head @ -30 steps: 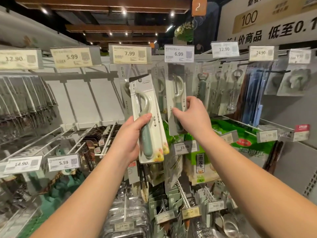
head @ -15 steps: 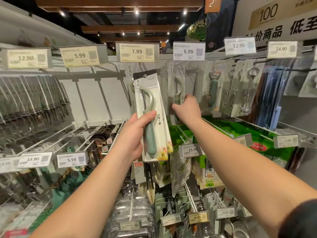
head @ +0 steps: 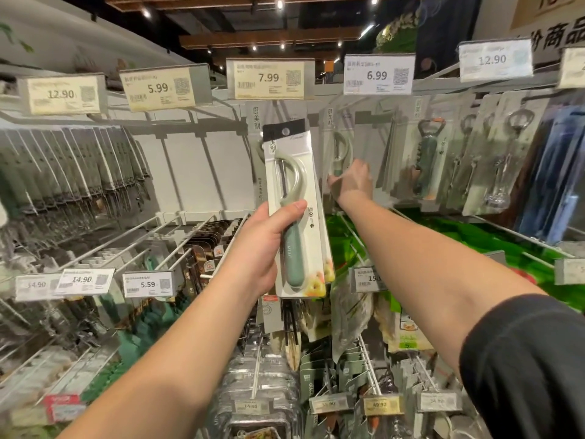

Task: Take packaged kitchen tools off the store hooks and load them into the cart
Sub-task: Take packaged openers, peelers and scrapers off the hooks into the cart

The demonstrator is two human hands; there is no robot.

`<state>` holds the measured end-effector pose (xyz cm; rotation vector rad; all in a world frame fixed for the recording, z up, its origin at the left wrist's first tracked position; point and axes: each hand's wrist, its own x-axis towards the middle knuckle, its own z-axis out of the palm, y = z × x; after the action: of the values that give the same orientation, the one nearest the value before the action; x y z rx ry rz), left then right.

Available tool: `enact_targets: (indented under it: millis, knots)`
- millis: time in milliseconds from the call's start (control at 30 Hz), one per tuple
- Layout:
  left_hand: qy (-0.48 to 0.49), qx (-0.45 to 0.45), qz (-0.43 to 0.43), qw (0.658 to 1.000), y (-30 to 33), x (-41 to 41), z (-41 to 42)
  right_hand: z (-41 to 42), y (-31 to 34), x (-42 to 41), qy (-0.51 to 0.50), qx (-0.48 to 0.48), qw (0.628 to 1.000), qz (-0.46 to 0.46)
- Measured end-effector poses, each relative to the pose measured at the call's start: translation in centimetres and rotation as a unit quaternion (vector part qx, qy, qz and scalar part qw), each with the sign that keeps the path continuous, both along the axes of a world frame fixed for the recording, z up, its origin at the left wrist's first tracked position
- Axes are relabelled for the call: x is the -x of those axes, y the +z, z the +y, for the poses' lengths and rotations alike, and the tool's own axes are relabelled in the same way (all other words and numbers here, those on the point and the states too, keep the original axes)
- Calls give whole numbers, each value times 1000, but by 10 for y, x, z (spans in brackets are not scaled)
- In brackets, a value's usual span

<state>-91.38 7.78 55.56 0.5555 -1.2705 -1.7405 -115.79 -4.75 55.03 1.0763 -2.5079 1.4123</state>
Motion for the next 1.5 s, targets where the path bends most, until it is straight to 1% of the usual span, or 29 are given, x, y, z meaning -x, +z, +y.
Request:
enact_targets:
  millis: [200, 400, 533, 600, 700, 800, 867, 967, 1033, 1100, 1200, 1333, 1433, 1500]
  knots:
    - [2, 6, -5, 1000, -1, 2, -4, -11, -3, 8, -22, 10, 1000, 4]
    - [-3, 1, -4, 1000, 0, 5, -3, -15, -3, 9, -18, 16, 1000, 3]
    - [-4, 9, -8, 1000, -1, 3, -4, -10, -3, 10, -18, 0, 1000, 7]
    - [-1, 11, -10, 1000, -3, 2, -5, -1, 1, 8, -3, -11, 1000, -5]
    - [-3, 12, -4, 1000, -6, -3, -6, 24, 8, -3, 47, -10, 998, -45]
    - [2, 20, -4, 1000, -11, -9, -8, 79, 10, -31, 143, 45, 985, -88]
    - [3, 22, 0, 1000, -15, -11, -8, 126, 7, -55, 193, 73, 975, -81]
    - [-2, 18, 15, 1000, -20, -12, -6, 187, -5, -92, 257, 85, 961, -62]
    - [-9, 14, 21, 1000, -24, -10, -4, 211, -18, -110, 304, 66, 948, -65]
    - [-12, 7, 25, 1000, -28, -7, -2, 223, -30, -123, 332, 18, 942, -41]
    - [-19, -15, 31, 999, -34, 0, 4, 224, -42, -132, 311, -18, 950, 13]
    - [-47, -37, 27, 998, -39, 7, 12, 224, -49, -136, 268, -18, 961, 61]
    - [-65, -53, 25, 996, -40, 7, 14, 225, -51, -137, 259, -32, 964, 58]
    - [-69, -53, 8, 996, -40, 5, 15, 225, -52, -136, 264, -22, 963, 43]
